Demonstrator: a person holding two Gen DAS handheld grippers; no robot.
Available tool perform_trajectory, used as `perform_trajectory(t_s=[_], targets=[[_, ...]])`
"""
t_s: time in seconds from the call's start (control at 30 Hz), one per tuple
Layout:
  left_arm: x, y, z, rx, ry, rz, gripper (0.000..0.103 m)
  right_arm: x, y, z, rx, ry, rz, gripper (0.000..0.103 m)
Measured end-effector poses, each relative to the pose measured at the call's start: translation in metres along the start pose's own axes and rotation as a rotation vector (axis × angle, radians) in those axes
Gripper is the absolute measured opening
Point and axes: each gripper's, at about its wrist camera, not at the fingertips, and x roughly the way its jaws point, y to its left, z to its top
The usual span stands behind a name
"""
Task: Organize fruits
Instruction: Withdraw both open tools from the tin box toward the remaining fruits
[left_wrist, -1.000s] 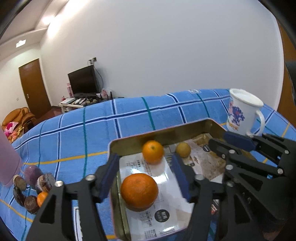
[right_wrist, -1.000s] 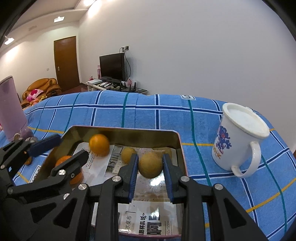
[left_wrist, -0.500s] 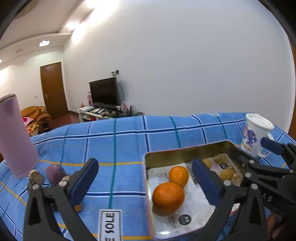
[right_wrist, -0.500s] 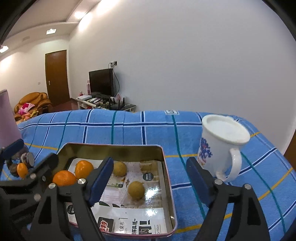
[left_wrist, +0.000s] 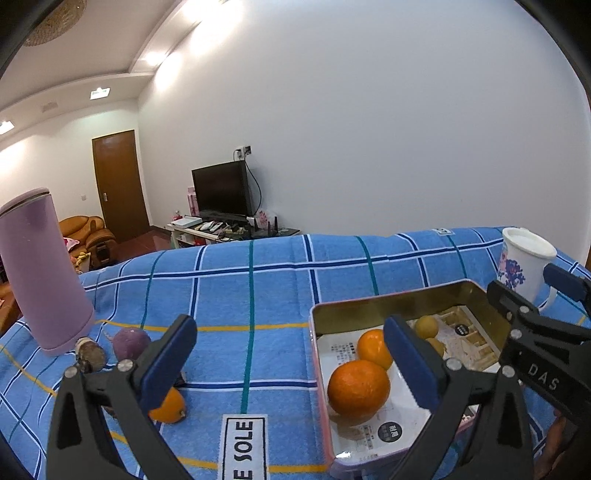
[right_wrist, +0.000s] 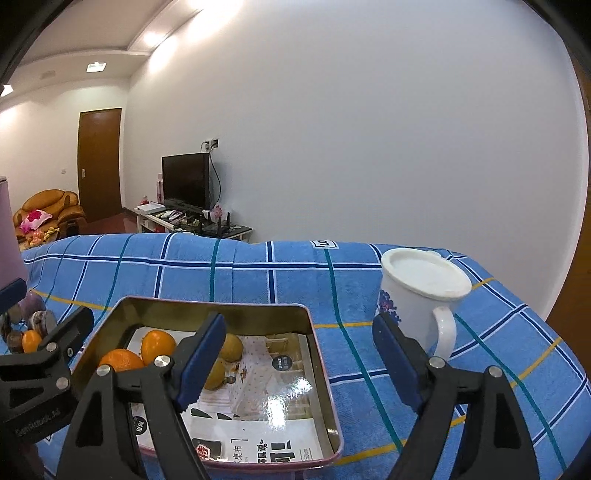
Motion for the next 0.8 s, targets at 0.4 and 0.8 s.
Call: perform_trajectory(t_s=[0.4, 0.8], targets=[[0.0, 0.013, -0.003, -0.032, 0.03, 0.002, 0.103, -0.006, 0.007, -0.003, -0.01, -0.005, -0.011, 0.082], [-0.008, 0.023, -0.007, 0.086, 0.009, 0.071, 0.103, -0.015, 0.005, -0.004, 0.035, -0.051, 0.008, 0.082]])
